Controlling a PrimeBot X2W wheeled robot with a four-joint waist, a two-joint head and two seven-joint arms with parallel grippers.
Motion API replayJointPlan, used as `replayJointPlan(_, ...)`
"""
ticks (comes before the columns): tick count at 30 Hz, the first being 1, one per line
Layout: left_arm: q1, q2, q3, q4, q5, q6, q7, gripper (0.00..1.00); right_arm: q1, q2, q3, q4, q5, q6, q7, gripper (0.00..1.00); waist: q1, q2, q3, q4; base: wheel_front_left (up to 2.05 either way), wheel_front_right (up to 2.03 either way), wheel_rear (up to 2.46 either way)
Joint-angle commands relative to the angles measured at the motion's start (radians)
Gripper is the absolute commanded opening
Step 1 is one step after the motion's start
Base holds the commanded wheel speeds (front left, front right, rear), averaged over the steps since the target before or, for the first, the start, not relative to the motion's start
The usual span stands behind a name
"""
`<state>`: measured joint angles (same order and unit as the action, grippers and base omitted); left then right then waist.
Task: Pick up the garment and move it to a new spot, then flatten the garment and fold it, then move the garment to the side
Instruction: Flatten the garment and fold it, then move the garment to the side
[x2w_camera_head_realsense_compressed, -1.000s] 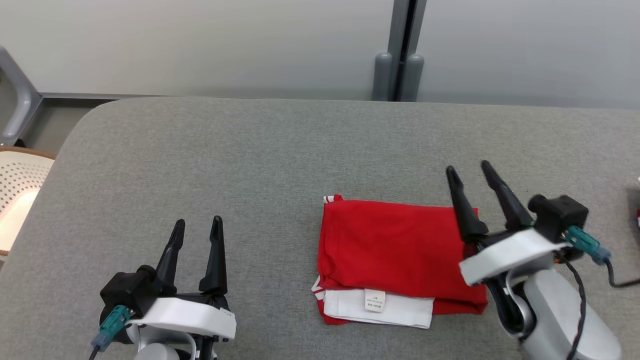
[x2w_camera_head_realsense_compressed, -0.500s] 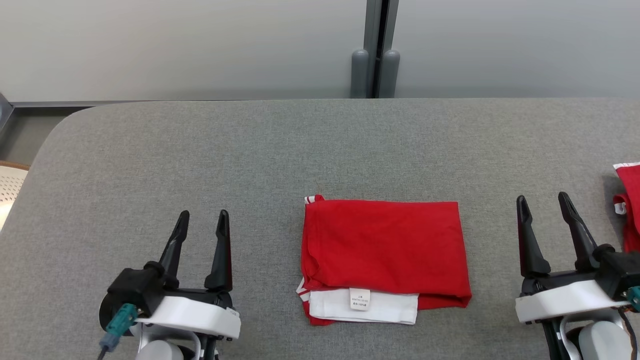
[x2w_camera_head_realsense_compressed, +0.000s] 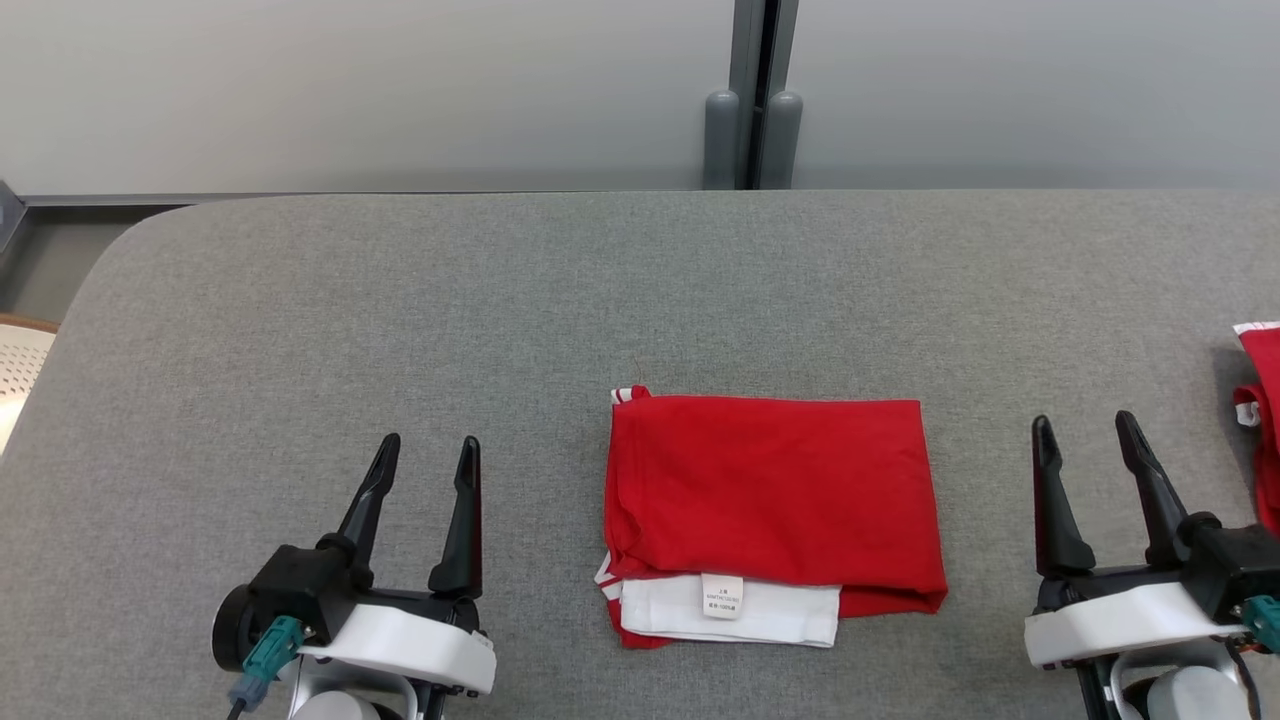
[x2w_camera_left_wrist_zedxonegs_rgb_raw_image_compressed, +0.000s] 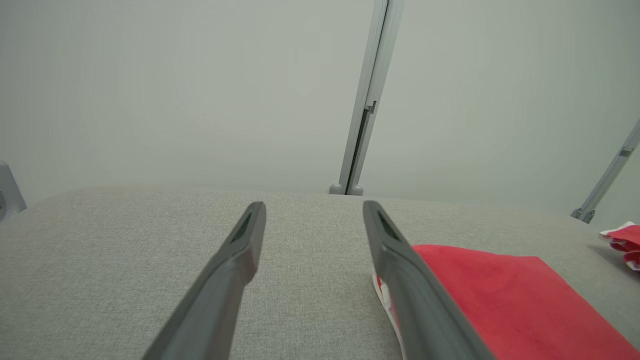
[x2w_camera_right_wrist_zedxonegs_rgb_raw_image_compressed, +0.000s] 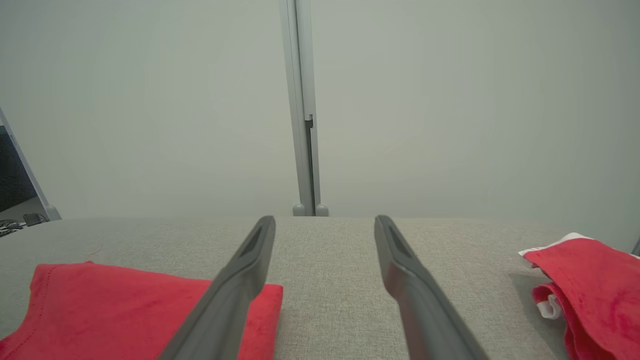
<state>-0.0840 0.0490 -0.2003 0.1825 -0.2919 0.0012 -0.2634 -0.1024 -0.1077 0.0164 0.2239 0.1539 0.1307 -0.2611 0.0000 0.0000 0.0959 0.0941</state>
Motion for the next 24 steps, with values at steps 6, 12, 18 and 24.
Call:
replayJointPlan(6,-0.007,0.004,-0.005,0.006,-0.015,0.001,-0.001,1.0,-0.011,-0.005,0.034,0.053,-0.016,0.0,-0.005,1.0,0.0,0.0,0.012,0.013,0.0,0.0,0.0)
replayJointPlan(12,-0.021,0.004,-0.019,0.017,-0.026,0.005,-0.001,1.0,-0.046,0.004,0.092,0.202,0.031,0.0,0.011,1.0,0.0,0.0,0.043,0.033,0.0,0.0,0.0)
replayJointPlan(18,-0.04,0.004,-0.037,0.022,-0.031,0.001,-0.001,1.0,-0.097,0.004,0.113,0.321,0.068,0.0,0.034,1.0,0.0,0.0,0.078,0.057,0.0,0.0,0.0)
replayJointPlan(24,-0.054,0.004,-0.045,0.022,-0.037,0.005,-0.001,1.0,-0.142,0.007,0.131,0.42,0.103,0.0,0.046,1.0,0.0,0.0,0.103,0.075,0.0,0.0,0.0)
